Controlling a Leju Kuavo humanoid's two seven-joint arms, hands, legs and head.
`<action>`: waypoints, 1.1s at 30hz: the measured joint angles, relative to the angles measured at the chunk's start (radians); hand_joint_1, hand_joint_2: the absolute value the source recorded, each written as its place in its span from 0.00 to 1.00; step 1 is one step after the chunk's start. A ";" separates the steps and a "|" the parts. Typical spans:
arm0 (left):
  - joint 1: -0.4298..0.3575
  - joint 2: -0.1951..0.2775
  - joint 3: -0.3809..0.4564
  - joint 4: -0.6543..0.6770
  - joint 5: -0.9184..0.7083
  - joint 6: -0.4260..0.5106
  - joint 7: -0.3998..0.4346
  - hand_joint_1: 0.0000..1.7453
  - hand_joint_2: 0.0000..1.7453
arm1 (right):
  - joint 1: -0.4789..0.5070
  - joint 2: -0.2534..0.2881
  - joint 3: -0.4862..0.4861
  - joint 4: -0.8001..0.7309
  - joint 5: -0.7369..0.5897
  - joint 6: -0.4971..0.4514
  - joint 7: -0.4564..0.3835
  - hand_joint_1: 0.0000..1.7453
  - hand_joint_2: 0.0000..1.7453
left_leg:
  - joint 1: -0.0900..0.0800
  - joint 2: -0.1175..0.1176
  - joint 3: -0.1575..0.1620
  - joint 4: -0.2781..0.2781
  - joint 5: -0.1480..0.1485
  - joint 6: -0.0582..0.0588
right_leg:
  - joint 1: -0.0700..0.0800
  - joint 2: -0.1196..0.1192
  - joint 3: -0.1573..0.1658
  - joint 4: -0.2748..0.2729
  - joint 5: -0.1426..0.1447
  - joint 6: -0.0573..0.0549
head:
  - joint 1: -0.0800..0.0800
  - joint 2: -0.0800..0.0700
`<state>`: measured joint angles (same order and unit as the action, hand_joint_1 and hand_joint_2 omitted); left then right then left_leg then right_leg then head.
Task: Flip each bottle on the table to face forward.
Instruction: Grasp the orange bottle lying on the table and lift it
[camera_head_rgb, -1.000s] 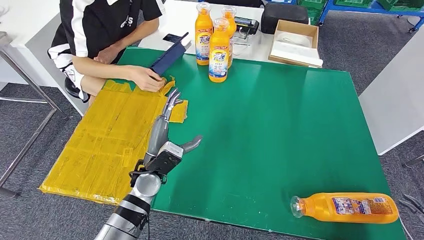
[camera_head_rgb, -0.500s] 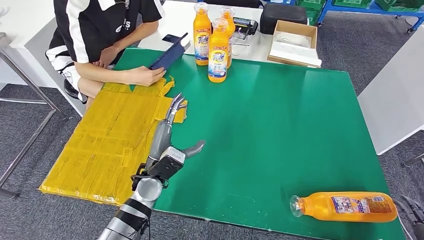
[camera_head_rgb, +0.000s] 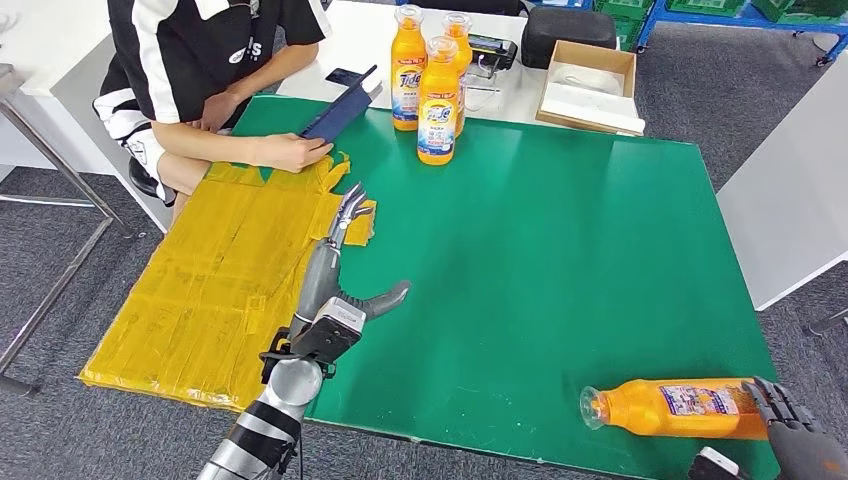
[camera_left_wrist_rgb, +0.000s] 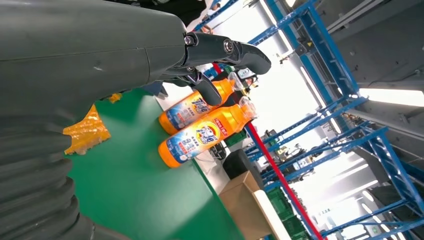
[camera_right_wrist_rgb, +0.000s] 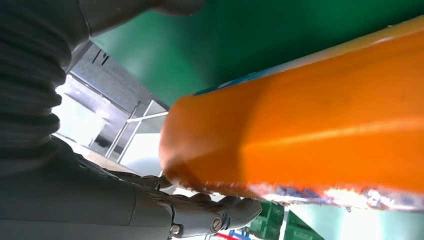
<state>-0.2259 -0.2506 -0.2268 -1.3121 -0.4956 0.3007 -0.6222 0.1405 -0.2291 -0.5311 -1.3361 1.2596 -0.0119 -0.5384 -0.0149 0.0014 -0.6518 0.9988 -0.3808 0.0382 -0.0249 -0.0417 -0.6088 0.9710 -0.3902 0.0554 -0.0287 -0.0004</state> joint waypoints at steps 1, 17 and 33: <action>0.000 0.000 -0.001 0.000 0.001 -0.001 0.000 0.00 1.00 | -0.008 -0.002 0.010 0.013 0.001 -0.012 0.008 0.00 1.00 | 0.000 0.000 0.000 0.000 0.000 0.000 | 0.000 0.000 0.000 0.000 0.000 0.000 | 0.000 0.000; 0.000 0.000 -0.002 -0.001 0.023 -0.015 -0.004 0.00 1.00 | -0.106 -0.020 0.190 0.149 0.000 -0.100 0.065 0.00 1.00 | 0.000 0.004 0.005 0.000 0.000 0.000 | 0.001 0.003 0.002 0.000 0.001 -0.001 | 0.000 0.000; -0.001 -0.007 -0.001 0.000 0.048 -0.028 -0.011 0.00 1.00 | -0.134 -0.067 0.418 0.233 0.050 -0.122 0.162 1.00 1.00 | 0.002 0.013 0.024 0.000 -0.010 0.001 | 0.001 0.009 0.008 -0.004 -0.005 -0.003 | 0.000 0.000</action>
<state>-0.2265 -0.2574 -0.2280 -1.3125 -0.4480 0.2729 -0.6332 0.0066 -0.2961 -0.1134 -1.1029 1.3097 -0.1334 -0.3760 -0.0130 0.0140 -0.6276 0.9984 -0.3911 0.0390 -0.0234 -0.0322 -0.6007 0.9670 -0.3950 0.0525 -0.0282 -0.0004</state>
